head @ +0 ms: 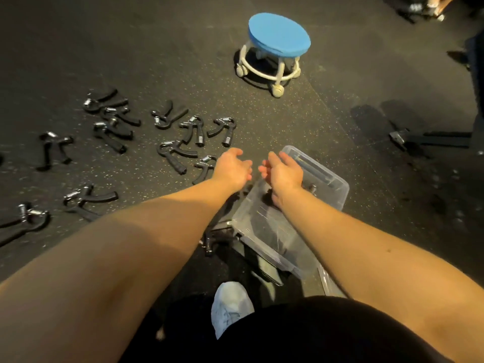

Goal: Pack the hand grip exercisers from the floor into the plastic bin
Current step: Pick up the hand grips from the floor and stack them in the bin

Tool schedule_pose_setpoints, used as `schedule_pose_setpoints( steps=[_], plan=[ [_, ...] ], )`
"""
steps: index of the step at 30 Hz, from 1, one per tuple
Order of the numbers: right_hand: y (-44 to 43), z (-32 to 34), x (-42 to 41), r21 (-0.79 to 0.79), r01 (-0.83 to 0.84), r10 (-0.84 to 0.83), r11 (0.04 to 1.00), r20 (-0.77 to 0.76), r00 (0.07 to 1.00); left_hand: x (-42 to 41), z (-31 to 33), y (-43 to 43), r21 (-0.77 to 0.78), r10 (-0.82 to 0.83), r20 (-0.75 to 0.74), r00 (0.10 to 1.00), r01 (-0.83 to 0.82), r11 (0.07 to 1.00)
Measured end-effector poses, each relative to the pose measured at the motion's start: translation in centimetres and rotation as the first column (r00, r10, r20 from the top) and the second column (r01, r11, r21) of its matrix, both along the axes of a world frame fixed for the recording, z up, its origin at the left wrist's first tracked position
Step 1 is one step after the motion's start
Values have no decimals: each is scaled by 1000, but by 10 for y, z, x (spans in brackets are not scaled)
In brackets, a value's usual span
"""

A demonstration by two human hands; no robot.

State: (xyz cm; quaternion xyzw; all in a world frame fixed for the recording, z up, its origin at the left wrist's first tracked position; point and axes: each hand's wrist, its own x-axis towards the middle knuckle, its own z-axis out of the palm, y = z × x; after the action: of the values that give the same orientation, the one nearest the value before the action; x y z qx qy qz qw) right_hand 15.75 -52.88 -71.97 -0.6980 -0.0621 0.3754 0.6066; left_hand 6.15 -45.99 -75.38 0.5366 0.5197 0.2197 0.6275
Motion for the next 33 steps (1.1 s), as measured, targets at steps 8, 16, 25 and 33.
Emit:
schedule_pose_setpoints(
  steps=[8,16,25,33],
  plan=[
    [68,4,-87,-317,-599,650,735,81,755,-146,-41,42,22,169,-216,962,-168,985],
    [52,-87,-185,-569,-788,931,237,-98,351,-240,-113,17,-61,129,-441,888,-173,983],
    [50,-162,-276,-626,-738,954,254,37,297,-312,-157,1,-49,229,-558,798,-307,950],
    [94,-188,-342,-621,-735,962,272,158,222,-358,-172,35,-93,455,-559,693,-598,796]
  ],
)
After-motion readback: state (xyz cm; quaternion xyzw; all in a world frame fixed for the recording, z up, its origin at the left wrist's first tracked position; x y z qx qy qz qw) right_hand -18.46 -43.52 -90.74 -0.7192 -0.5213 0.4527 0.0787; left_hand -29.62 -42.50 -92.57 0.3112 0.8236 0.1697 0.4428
